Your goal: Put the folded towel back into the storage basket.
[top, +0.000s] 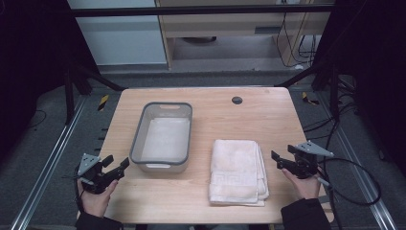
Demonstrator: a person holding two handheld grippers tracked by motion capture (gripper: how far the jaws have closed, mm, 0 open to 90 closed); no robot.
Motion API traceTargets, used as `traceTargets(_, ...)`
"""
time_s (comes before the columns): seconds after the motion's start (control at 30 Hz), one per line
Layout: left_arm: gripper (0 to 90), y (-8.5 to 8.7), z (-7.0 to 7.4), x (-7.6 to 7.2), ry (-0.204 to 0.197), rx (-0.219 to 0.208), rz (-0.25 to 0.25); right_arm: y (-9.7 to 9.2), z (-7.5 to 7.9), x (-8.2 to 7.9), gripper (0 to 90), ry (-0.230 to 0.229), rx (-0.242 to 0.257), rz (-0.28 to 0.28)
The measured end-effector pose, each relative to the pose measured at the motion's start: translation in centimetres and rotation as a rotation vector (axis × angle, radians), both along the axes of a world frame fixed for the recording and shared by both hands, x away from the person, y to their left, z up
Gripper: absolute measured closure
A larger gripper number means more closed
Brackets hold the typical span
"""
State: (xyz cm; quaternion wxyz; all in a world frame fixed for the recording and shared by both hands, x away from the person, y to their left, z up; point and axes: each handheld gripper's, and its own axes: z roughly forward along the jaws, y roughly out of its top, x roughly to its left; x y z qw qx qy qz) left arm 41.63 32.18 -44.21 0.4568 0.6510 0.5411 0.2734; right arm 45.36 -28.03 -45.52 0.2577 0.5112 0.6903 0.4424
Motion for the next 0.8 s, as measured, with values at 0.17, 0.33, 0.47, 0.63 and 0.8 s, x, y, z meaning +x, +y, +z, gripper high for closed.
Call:
traceTargets(0.17,34.7,-0.1,0.3,-0.1,-0.015,-0.002,0.003,0.0,0.3,0.1,29.3,-0.005,0.005,0.008)
traceTargets(0.33,34.9,-0.1,0.5,0.0,-0.018,-0.002,0.005,0.1,0.9,0.3,30.1,-0.007,0.003,0.018)
traceTargets(0.47,35.0,-0.2,1.0,0.1,-0.022,-0.012,0.002,0.3,1.8,0.6,30.4,-0.026,0.005,0.031)
traceTargets(0.63,34.9,-0.6,2.3,0.5,-0.045,-0.006,-0.010,0.5,3.3,1.2,30.4,-0.053,0.016,0.040)
traceTargets(0.8,34.9,-1.2,3.2,0.8,-0.062,-0.006,-0.020,0.7,4.0,1.6,30.9,-0.055,0.035,0.046)
